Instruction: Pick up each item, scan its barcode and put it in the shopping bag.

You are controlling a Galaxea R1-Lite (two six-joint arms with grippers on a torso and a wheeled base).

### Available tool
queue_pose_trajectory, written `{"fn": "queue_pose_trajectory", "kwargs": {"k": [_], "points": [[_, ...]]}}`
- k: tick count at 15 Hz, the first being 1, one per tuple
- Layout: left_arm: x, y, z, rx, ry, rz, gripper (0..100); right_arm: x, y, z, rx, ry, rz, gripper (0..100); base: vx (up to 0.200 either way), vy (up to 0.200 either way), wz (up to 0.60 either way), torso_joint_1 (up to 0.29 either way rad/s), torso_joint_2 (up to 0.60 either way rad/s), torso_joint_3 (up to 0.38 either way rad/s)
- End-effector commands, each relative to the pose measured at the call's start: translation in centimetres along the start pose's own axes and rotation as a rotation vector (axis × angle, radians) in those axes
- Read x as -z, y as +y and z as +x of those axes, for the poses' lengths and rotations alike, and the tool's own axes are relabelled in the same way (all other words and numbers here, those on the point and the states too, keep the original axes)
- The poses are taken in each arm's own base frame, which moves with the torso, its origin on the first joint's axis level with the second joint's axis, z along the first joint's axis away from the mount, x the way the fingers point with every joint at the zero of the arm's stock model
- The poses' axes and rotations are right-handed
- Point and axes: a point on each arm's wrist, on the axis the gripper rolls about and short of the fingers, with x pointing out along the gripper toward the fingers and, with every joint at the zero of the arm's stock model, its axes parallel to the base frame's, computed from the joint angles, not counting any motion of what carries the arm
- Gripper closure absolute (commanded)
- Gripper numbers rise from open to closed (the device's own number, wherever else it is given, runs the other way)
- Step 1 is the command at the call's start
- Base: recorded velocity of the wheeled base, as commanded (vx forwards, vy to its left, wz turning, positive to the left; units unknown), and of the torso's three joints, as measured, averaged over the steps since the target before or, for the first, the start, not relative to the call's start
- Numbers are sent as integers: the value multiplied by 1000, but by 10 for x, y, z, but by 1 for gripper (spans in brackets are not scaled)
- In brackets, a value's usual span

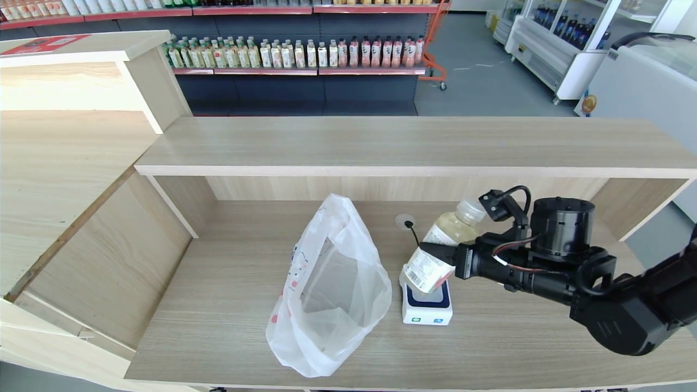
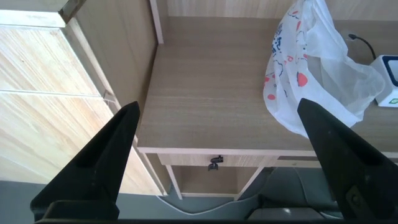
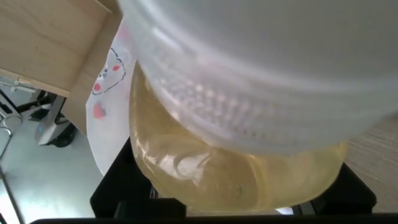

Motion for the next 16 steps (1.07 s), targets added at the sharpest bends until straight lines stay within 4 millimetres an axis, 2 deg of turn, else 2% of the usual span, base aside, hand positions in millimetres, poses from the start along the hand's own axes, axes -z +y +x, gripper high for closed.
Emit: {"fn": "queue_pose_trajectory", "kwargs": {"k": [1, 3, 7, 12, 15, 16], "points": [[0, 0, 0, -1, -1, -1, 0, 26, 0, 24, -26, 61, 11, 100, 0, 0, 0, 0, 0, 0], [0, 0, 0, -1, -1, -1, 0, 35, 6, 39, -58, 80, 13, 100, 0, 0, 0, 0, 0, 0], [0, 0, 0, -1, -1, -1, 0, 44, 7, 80, -84, 74, -23, 100, 0, 0, 0, 0, 0, 0], [0, 0, 0, -1, 1, -1, 0, 54, 25, 124, -148, 22, -128, 100, 0, 0, 0, 0, 0, 0], [0, 0, 0, -1, -1, -1, 0, 62, 24, 140, -158, 15, -200, 100, 0, 0, 0, 0, 0, 0], [0, 0, 0, -1, -1, -1, 0, 68, 21, 148, -159, 10, -272, 100, 0, 0, 0, 0, 0, 0]]}}
